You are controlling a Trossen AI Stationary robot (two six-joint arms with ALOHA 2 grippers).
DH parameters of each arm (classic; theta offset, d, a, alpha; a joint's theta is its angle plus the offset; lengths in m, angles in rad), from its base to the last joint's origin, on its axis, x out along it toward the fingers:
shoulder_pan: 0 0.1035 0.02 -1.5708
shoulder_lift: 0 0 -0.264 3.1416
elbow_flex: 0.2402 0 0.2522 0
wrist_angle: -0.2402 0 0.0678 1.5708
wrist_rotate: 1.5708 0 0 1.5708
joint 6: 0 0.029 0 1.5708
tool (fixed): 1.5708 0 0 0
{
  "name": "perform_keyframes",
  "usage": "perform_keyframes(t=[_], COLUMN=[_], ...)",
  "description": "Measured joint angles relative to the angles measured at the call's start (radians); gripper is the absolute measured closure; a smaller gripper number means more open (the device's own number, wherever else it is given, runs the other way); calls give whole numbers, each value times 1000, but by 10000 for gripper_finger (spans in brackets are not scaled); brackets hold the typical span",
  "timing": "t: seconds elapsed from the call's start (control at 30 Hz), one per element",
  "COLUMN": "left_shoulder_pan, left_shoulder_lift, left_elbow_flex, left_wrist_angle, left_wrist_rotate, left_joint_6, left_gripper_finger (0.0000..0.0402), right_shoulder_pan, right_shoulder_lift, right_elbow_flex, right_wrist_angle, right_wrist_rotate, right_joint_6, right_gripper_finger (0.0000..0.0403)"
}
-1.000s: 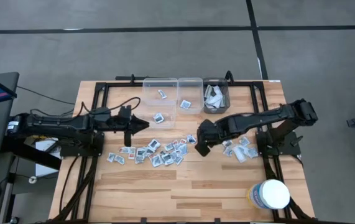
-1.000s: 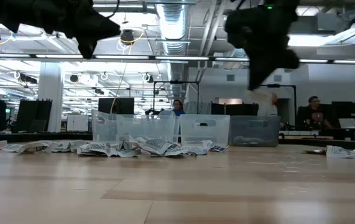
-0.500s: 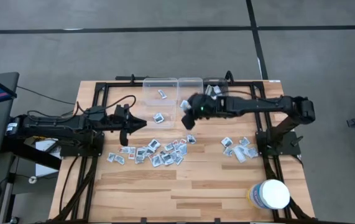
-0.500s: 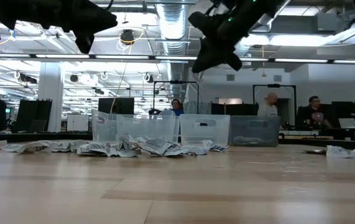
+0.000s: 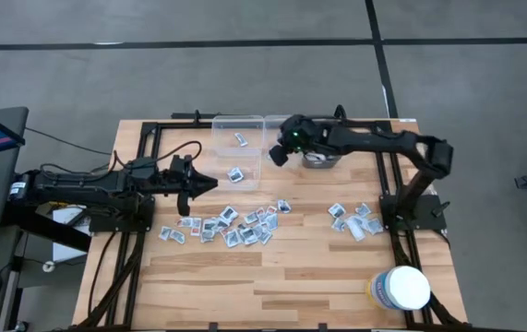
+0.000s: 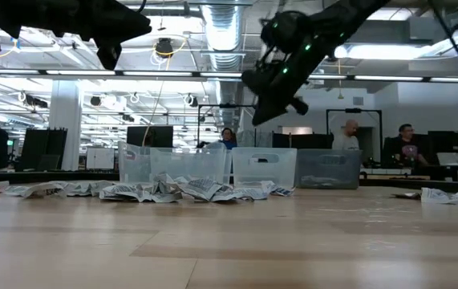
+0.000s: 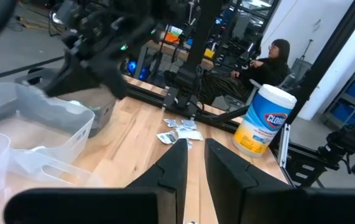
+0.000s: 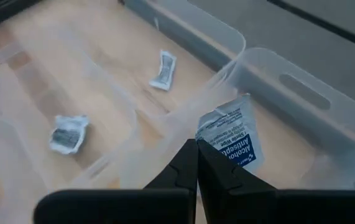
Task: Pick & Place First Aid Supplies
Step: Put the alcohol pad into the top right transparent bin, then put the towelette pack into the bottom transparent bin
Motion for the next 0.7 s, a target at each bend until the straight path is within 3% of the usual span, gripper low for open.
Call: perform_keyframes(t=[0.3,0.5,0.7], left_shoulder_pan=[3,-2,-7], left_shoulder_lift=[1,2,17], left_elbow_flex=[0,0,0], left_wrist_angle=[1,1,3], left_wrist_rotate=[1,3,4], left_joint_6=[-3,-4,-8], left_gripper_finger=[346,346,346], right_shoulder_pan=[-8,2,38], right_shoulder_lift=[96,83,84], right_elbow_flex=[80,79,78], right_wrist_angle=[-26,-72,-197], right_wrist_rotate=[8,9,37], right_joint_6=[-58,-92,-11], right_gripper_finger=[392,327,278])
